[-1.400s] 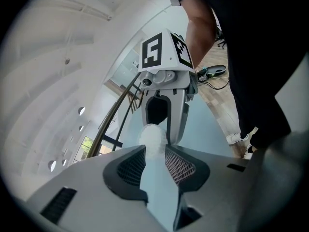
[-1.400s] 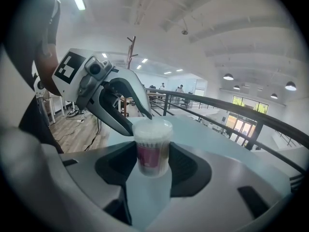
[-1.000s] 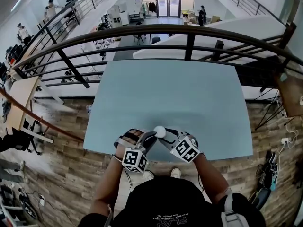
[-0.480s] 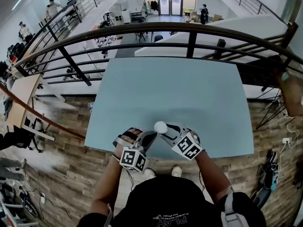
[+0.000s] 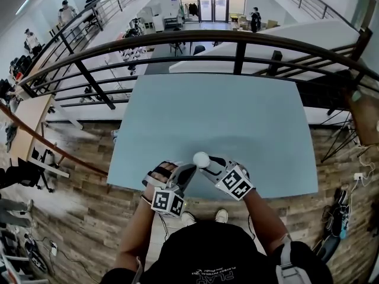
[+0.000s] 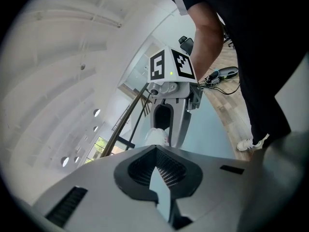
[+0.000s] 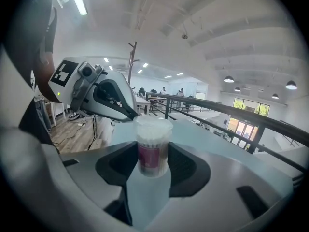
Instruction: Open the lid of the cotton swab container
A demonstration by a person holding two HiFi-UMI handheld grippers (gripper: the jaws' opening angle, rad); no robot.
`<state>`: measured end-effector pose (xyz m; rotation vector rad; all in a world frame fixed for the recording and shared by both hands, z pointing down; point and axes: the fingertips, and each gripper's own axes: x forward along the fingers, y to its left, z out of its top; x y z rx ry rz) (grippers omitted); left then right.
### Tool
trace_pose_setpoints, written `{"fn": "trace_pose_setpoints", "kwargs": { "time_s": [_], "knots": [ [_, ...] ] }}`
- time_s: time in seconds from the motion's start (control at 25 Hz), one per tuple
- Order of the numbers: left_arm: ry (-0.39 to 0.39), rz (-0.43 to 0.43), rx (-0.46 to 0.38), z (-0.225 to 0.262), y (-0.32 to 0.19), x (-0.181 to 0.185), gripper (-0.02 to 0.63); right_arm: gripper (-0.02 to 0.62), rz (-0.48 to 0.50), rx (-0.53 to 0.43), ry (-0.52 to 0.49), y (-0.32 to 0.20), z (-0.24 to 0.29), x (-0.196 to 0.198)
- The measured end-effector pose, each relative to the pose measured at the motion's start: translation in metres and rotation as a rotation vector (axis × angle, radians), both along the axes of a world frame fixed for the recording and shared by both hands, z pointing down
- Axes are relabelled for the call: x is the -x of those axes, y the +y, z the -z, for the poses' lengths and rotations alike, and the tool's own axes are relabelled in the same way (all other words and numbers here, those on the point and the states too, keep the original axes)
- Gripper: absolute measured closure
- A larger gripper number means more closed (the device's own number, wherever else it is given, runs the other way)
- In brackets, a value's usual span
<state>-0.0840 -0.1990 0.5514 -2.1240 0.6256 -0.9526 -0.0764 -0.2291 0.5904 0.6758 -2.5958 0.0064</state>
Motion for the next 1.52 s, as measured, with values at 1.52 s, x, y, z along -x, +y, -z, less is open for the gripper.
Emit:
{"fn": "trace_pose_setpoints", "kwargs": {
  "time_s": [1.52],
  "knots": [
    [0.032,0.062,-0.091,0.023,-0.043,-0.012,0.597,0.387,0.196,-0.001,0.046,0.045,-0.018,0.029]
  ]
}}
